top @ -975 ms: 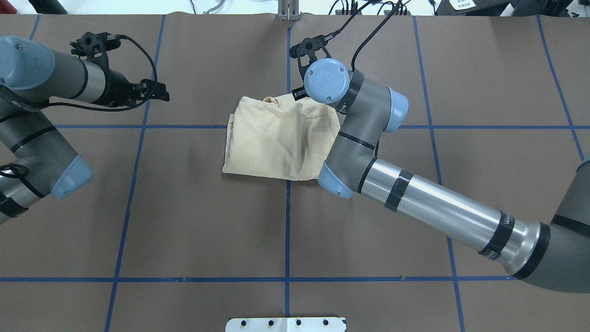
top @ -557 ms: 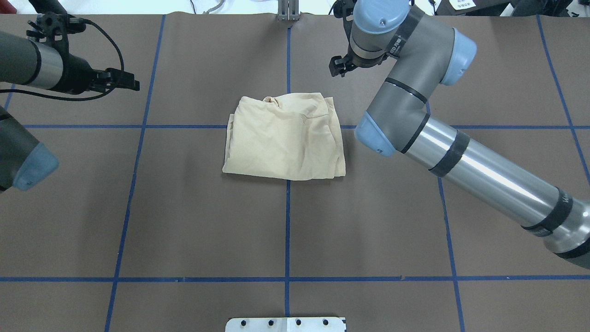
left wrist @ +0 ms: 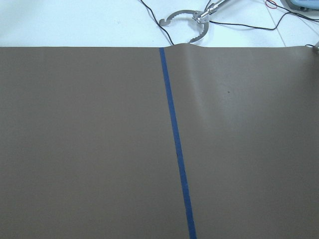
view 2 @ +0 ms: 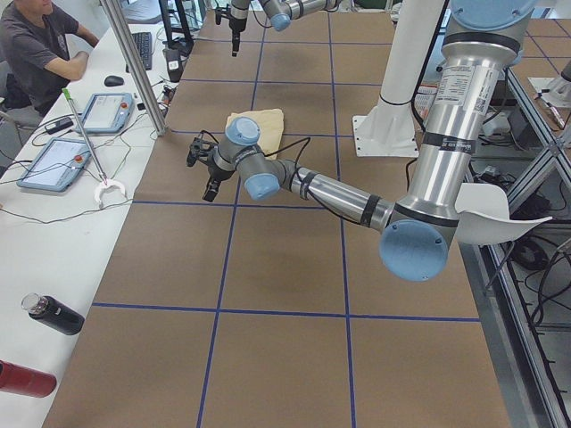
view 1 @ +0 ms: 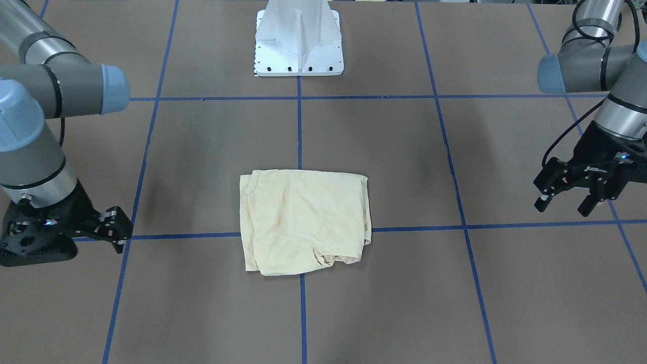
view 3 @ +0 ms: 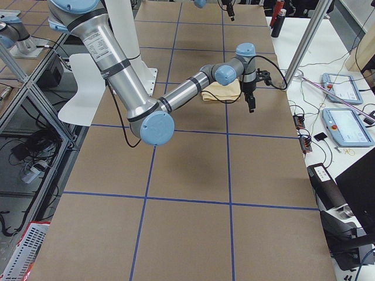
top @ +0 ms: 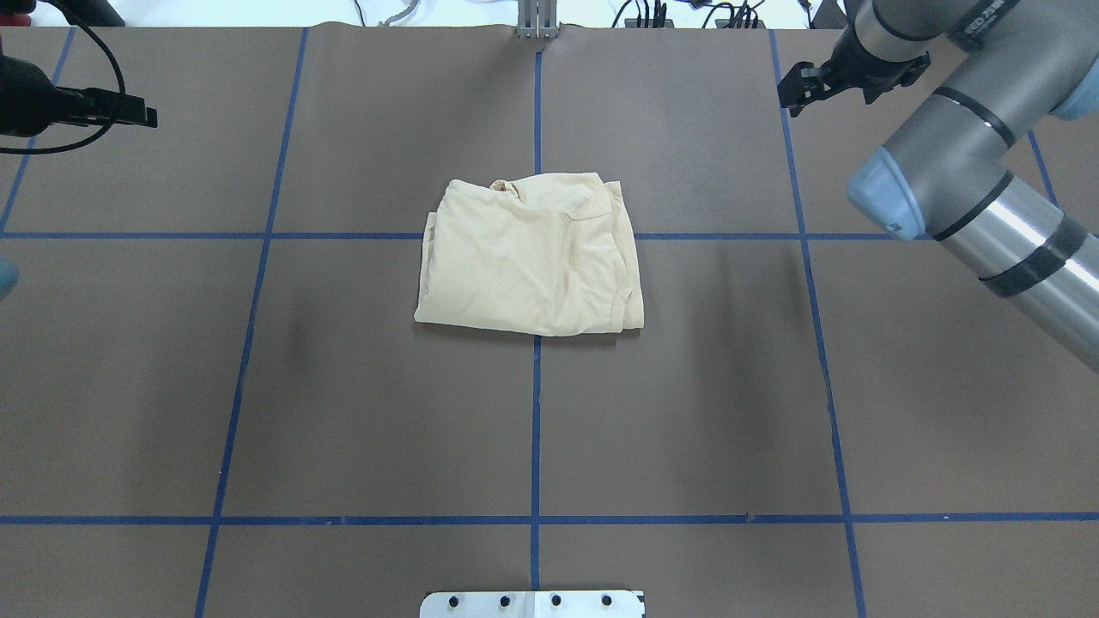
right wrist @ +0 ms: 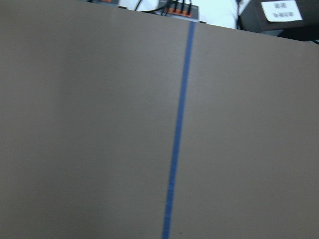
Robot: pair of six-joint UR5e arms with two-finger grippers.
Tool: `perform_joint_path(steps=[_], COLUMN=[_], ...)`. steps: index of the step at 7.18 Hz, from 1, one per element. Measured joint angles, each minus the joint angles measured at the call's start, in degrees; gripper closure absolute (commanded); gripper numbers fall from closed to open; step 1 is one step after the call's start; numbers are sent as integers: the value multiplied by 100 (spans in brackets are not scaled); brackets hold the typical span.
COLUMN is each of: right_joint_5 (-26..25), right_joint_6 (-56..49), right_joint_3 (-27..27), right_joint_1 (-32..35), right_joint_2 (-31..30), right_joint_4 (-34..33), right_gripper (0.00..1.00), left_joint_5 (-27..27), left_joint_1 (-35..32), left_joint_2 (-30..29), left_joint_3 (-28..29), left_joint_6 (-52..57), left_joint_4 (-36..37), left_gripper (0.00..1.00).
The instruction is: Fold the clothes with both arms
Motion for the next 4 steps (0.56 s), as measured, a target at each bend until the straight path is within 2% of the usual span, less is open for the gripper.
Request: perform_joint_path(steps=[2,4], right_joint_5=[96,434], right_joint_6=[-26,-258], right_joint_3=[1,-3], right_joint_1=[377,998], right_joint_2=[-540,-1047], right_joint_4=[46,37], right_gripper=[0,0], left_joint_5=[487,622], left_joint_1=[-8,8], left_joint_2=[159,235], left_joint_3=[89,294], left_joint_6=[-8,37], left_joint_4=[-196,-81], left_gripper=[0,0])
